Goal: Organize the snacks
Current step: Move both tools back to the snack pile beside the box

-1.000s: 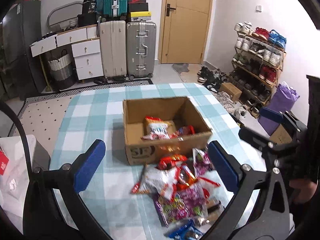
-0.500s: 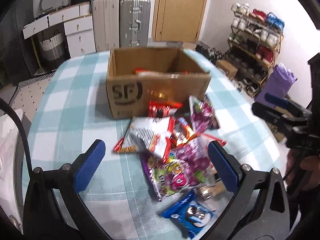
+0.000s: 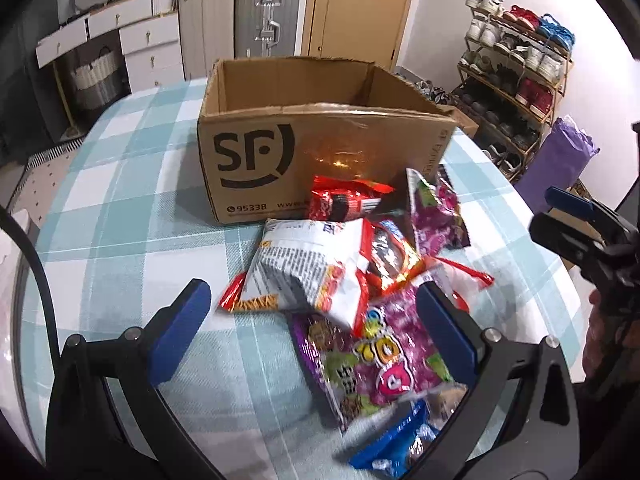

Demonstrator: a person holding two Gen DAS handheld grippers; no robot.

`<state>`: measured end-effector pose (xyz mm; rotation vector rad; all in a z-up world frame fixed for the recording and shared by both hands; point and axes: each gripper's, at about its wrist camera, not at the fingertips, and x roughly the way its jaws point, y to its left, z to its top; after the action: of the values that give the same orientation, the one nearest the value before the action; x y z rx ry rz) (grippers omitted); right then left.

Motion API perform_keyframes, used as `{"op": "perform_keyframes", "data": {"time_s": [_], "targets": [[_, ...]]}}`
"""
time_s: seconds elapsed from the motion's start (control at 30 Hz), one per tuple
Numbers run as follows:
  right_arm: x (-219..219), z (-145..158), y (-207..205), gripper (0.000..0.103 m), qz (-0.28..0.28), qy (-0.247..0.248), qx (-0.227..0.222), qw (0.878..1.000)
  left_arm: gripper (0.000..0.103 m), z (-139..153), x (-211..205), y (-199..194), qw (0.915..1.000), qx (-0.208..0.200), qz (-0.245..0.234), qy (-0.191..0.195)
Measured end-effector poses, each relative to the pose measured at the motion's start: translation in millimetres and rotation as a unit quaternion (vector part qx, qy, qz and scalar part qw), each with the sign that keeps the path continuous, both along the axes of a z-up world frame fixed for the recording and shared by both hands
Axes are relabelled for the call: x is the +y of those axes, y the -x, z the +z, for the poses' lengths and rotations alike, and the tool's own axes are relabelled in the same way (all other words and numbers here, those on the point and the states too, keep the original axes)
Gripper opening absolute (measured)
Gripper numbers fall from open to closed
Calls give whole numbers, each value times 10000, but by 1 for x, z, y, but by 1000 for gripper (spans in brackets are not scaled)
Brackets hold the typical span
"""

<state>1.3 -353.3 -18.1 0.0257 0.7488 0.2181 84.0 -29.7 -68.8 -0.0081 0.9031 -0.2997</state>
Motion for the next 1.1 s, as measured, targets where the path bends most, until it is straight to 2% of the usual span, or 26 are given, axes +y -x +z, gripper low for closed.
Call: {"op": "perform_keyframes", "data": {"time_s": [0.17, 0.27, 0.5, 0.57, 0.73, 0.83, 0.87, 1.1], "targets": [[4, -2, -5, 103, 17, 62, 0, 10000, 102, -9, 2, -18, 10000, 44, 17, -14], [5, -3, -5, 103, 51, 87, -40, 9999, 101, -14, 6, -26, 9997, 173, 38, 167], [9, -8, -8, 103, 84, 86, -14, 9999, 92, -30, 7, -48, 9988, 368, -169, 292], [10, -9, -9, 103, 103, 144, -23, 9998, 83, -34, 7, -54, 9982, 456, -212, 334], [9, -14, -12, 103, 100, 159, 5, 9998, 69, -39, 1, -61, 9980, 450, -361, 254], [9, -16, -13, 103, 100, 171, 22, 9998, 67, -39, 3, -65, 9977, 463, -386, 317], [9, -16, -14, 103, 105, 183, 20, 9998, 61, -39, 4, -66, 9976, 463, -382, 355], [13, -21, -15, 103, 166, 262, 47, 9995, 53, -41, 7, -69, 9972, 497, -451, 330]]}}
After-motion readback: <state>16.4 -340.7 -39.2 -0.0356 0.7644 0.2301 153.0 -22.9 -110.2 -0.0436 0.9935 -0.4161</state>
